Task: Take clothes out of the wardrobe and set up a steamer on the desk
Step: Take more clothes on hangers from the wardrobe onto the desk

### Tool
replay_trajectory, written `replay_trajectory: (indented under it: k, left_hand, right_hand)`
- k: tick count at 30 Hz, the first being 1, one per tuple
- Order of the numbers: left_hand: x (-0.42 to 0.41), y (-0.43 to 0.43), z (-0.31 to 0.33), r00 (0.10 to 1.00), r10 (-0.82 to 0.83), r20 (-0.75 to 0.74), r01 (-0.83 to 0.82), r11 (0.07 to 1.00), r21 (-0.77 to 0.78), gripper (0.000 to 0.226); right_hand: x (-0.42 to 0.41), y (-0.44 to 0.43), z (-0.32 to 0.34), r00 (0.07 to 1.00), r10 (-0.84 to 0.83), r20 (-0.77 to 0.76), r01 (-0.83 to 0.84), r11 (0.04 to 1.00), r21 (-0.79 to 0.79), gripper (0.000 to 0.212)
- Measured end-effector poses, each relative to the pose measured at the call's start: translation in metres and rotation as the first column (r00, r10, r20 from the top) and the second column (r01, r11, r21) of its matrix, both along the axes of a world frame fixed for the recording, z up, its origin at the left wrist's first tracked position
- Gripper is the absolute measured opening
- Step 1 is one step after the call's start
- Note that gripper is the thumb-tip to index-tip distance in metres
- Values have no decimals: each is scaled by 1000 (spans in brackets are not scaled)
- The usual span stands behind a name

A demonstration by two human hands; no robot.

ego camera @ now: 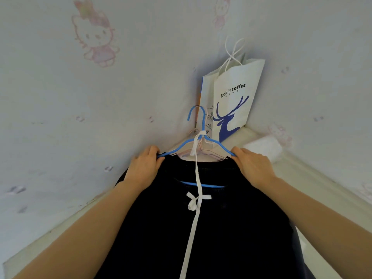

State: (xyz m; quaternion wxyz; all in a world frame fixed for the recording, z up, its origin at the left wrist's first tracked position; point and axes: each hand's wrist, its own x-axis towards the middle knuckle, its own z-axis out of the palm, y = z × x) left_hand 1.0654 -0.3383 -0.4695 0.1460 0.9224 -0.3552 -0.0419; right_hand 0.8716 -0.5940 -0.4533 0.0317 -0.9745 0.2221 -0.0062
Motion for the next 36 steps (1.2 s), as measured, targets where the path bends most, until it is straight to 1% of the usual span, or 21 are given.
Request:
replay_trajectory:
  k: [2, 5, 7, 9, 13, 17, 23, 27, 29, 32, 34, 36]
  left_hand:
    - [5, -5, -10, 996, -17, 82, 16, 1000, 14, 22]
    - [20, -16, -13, 973, 5, 232, -2, 1000, -13, 18]
    - [30, -23, -13, 958, 11, 286, -2, 999, -32, 15]
    - [35, -26, -18, 950, -10, 313, 22, 999, -35, 13]
    - [31, -30, -43, 960, -17, 278, 16, 1000, 6, 12]
    - [33, -37, -60, 974, 12, 227, -20, 999, 33, 12]
    - [42, -48, -72, 985, 34, 170, -35, 999, 3, 18]
    - [42, -51, -79, 985, 55, 163, -57, 998, 11, 17]
    - [42, -50, -83, 986, 61, 154, -67, 997, 38, 19]
    - [43, -47, -83, 990, 43, 135, -52, 997, 65, 23]
    - [41, -47, -81, 994, 29, 106, -40, 994, 101, 27]
    - [39, -47, -77, 996, 14, 91, -28, 988, 154, 31]
  right_hand:
    - [5, -4, -8, 1000, -16, 26, 16, 1000, 15, 25]
    - [22, -13, -8, 996, -8, 87, 7, 1000, 10, 25]
    - [32, -18, -6, 993, -6, 118, 6, 1000, 3, 25]
    - [36, -19, -9, 995, -9, 103, 9, 1000, -4, 23]
    - [36, -21, -35, 1000, -3, 16, 3, 1000, 2, 17]
    - [43, -28, -62, 999, 18, -43, -20, 998, -51, 17]
    - [55, -37, -78, 999, -2, -51, 0, 999, -33, 16]
    - [53, -35, -83, 998, -14, -58, 11, 999, -37, 25]
    - [49, -33, -84, 998, -2, -55, -3, 996, -85, 28]
    - [48, -34, -81, 994, 21, -111, -38, 988, -150, 31]
    - [48, -35, -77, 984, 29, -176, -46, 994, -95, 35]
    - [47, -34, -69, 978, 47, -202, -41, 999, 34, 38]
